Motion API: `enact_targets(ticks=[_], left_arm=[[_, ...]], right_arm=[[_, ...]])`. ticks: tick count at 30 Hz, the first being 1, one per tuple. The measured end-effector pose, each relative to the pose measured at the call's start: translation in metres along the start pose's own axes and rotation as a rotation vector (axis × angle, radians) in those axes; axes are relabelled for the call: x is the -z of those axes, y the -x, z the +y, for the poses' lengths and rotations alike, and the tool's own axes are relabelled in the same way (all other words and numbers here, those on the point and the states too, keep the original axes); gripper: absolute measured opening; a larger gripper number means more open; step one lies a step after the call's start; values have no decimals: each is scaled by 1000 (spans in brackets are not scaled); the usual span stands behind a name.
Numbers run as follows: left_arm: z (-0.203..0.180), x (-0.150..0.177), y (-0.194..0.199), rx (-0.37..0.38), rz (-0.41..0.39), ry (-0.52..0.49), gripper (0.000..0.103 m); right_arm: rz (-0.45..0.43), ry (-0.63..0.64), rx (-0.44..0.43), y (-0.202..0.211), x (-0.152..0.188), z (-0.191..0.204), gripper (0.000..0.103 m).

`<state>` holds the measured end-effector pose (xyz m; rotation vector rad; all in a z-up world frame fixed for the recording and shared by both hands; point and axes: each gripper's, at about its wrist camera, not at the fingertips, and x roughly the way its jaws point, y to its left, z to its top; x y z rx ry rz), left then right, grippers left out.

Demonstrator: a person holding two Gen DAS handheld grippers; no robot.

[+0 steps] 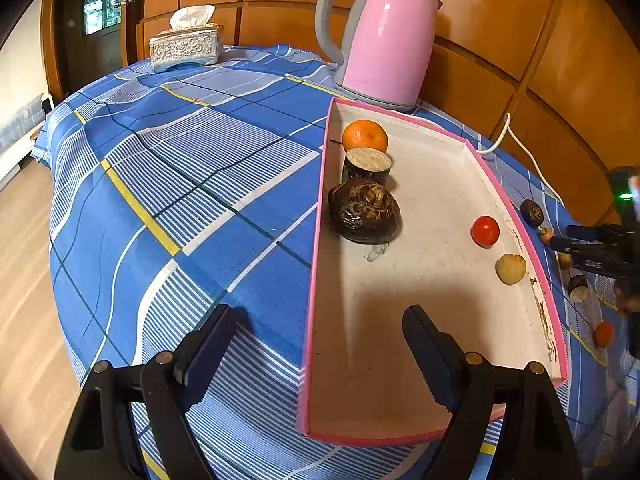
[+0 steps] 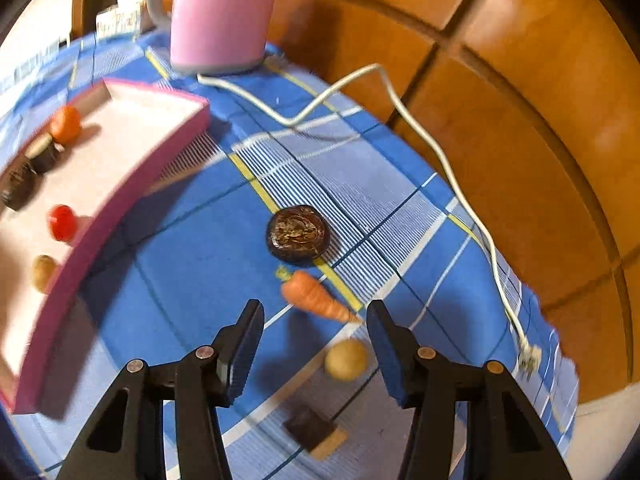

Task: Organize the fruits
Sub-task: 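Grasp the carrot with the right tool and lift it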

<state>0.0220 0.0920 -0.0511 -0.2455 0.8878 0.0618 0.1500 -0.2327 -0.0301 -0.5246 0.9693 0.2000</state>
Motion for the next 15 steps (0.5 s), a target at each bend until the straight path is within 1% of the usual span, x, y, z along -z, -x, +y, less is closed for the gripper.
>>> enact_targets(ticks=[2, 4, 5, 6, 9, 10, 11, 15], left_arm=[[0, 0, 0, 1, 2, 2, 87], [0, 0, 0, 1, 2, 2, 87], [0, 0, 0, 1, 3, 2, 87], [0, 0, 0, 1, 3, 3, 87], [0, 0, -1, 4, 2, 6, 87], [0, 0, -1, 2, 2, 7, 87], [0, 0, -1, 1, 1, 7, 87], [0, 1, 0, 1, -1, 8, 87]], right_arm=[[42, 31, 3, -16, -5, 0, 49], [73, 56, 13, -29, -8, 1, 47], [61, 58, 4, -31, -9, 1, 36], [56, 55, -15, -31, -11, 0, 29], [64, 71, -11, -30, -13, 3, 26], [61, 62, -27, -26, -13, 3, 26], [45, 49, -37, -19, -12, 4, 22], [-26, 24, -38, 10, -16, 12, 22]])
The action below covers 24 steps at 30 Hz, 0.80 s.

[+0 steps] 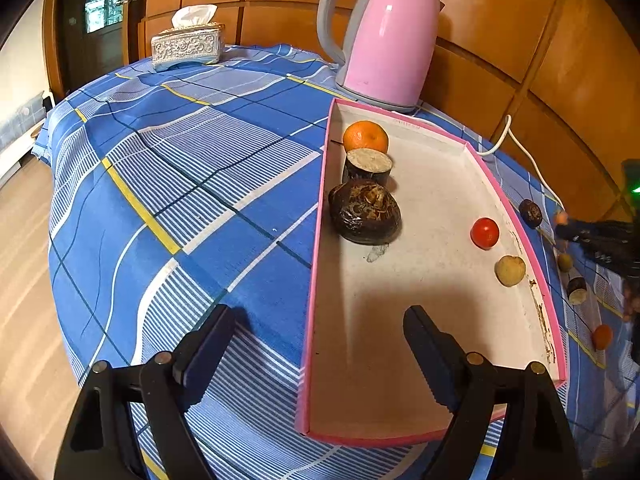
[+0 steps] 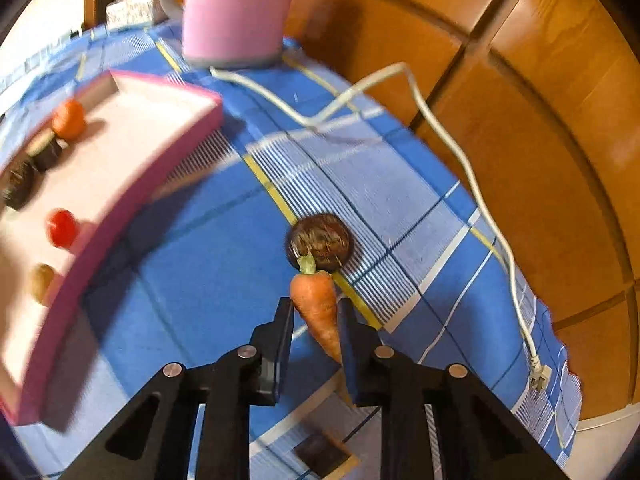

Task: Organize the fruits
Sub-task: 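Grasp the carrot with the right tool and lift it, then lower the carrot into the tray beside the tomato and open the right tool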

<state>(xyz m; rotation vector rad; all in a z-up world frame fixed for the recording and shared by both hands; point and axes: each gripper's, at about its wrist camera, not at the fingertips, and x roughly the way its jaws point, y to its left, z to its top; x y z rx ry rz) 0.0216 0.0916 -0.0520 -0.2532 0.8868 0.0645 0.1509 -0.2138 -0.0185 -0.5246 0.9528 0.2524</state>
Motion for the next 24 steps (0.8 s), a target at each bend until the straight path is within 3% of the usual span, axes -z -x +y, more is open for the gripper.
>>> enact_targets(ticks=[5, 13, 17, 24], left_arm=[[-2, 3, 3, 8, 0, -1, 87], [-3, 6, 10, 16, -11, -7, 87], [-3, 8, 11, 22, -5, -6, 87], [-5, 7, 15, 33, -20, -6, 87]], right_arm=[[-105, -39, -53, 37, -5, 19, 22], [-157, -183, -271, 45, -27, 66, 22], [-153, -230, -290, 35, -48, 89, 22], [-109, -289, -250, 10, -62, 98, 23]])
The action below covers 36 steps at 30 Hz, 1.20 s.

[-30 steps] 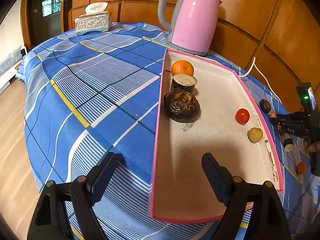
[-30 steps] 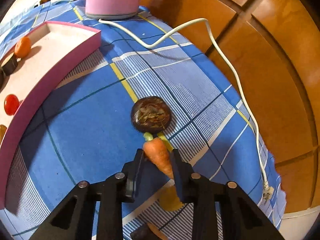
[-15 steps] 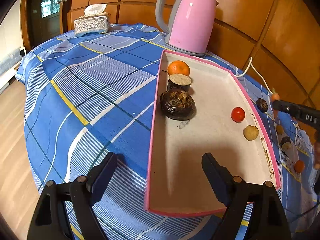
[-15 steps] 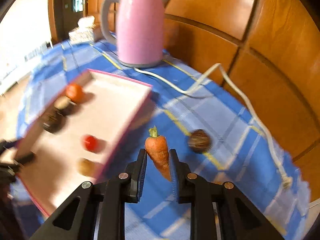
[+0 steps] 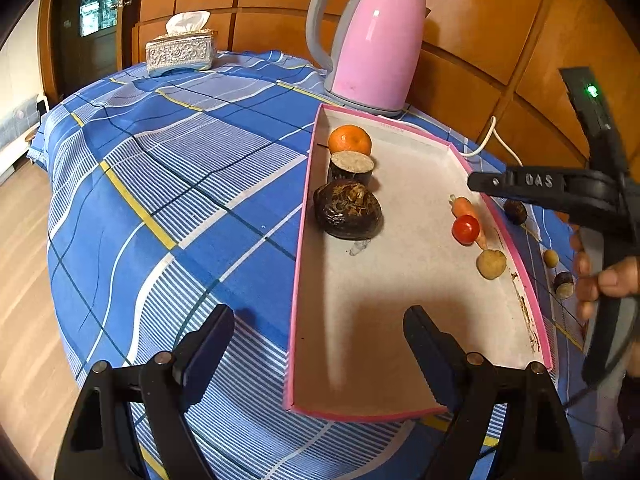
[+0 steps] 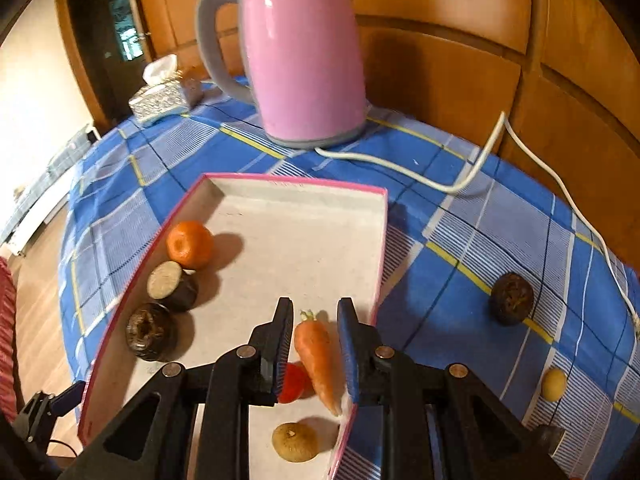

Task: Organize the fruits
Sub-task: 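Lower the carrot into the tray beside the tomato and open the right tool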

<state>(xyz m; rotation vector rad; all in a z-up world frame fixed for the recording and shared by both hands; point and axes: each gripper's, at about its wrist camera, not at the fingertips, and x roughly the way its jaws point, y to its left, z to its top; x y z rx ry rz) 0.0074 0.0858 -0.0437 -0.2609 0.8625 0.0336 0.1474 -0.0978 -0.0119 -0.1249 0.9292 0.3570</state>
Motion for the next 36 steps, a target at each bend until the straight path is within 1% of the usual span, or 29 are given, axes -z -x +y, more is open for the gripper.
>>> enact_targets(ticks=[7, 19, 27, 29, 36], left_arm=[[-1, 1, -1, -2, 5, -1, 87], [-5, 3, 2, -1, 1, -17, 87], [-6, 3, 3, 0, -1, -15, 87], [-7, 3, 4, 2, -3, -17, 87], [-8, 4, 6, 8, -2, -20, 87]], right_arm=[[-24, 6, 13, 14, 22, -6, 23], [-78, -55, 15, 42, 56, -11, 23], [-93, -53, 42, 54, 75, -7, 26], [-94, -57, 48, 56, 79, -6, 29], [-103, -73, 71, 65, 93, -7, 30]])
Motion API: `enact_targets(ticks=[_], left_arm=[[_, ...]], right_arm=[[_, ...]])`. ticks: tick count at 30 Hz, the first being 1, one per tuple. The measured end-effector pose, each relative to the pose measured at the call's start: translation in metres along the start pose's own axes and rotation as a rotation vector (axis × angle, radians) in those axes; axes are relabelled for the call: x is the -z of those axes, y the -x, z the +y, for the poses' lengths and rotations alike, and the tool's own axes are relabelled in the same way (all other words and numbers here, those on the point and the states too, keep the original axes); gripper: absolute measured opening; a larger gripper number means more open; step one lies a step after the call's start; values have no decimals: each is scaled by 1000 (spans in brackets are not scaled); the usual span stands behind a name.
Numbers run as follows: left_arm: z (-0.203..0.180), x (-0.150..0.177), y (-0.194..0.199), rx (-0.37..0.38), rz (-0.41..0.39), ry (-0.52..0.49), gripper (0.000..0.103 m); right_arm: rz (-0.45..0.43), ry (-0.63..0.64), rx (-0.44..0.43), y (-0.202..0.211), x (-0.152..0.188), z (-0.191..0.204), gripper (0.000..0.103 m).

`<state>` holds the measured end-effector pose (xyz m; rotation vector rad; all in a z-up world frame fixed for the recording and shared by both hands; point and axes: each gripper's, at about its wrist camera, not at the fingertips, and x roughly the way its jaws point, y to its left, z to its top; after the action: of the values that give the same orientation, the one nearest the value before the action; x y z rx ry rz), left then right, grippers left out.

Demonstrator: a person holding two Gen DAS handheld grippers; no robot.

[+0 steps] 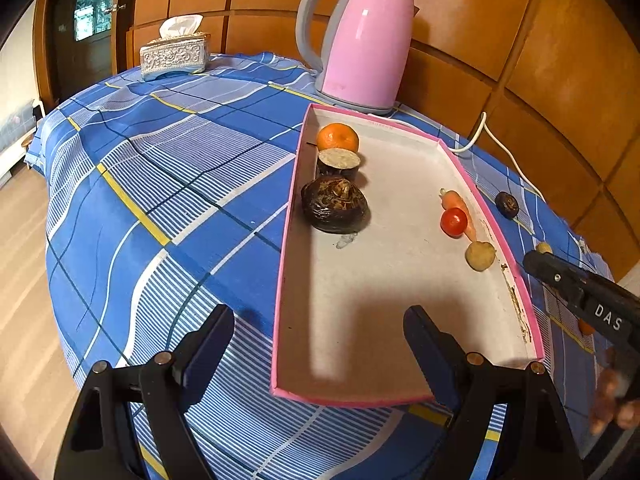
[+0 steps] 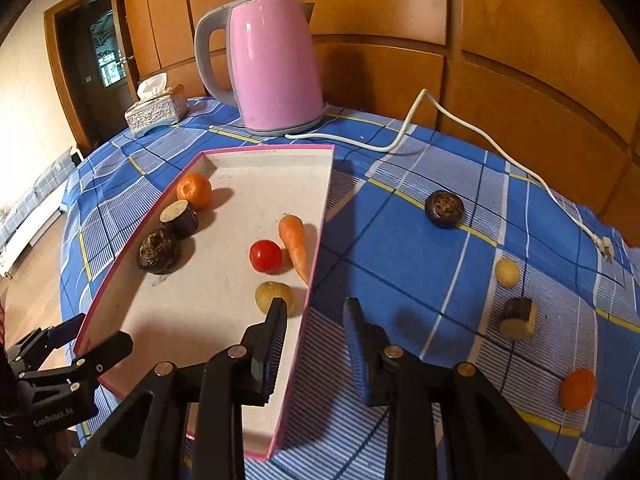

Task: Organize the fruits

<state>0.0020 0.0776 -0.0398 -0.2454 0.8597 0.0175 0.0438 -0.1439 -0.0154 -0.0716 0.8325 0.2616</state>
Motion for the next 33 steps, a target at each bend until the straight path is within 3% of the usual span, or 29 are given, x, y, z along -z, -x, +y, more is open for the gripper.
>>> enact_targets(ticks=[20, 33], left_arm=[[2, 0, -1, 6, 6, 9, 87], [1, 1, -3, 7, 6, -6, 87]], right_arm=[[-48, 71, 65, 19, 20, 11, 34], [-25, 0, 100, 32, 52, -20, 34]])
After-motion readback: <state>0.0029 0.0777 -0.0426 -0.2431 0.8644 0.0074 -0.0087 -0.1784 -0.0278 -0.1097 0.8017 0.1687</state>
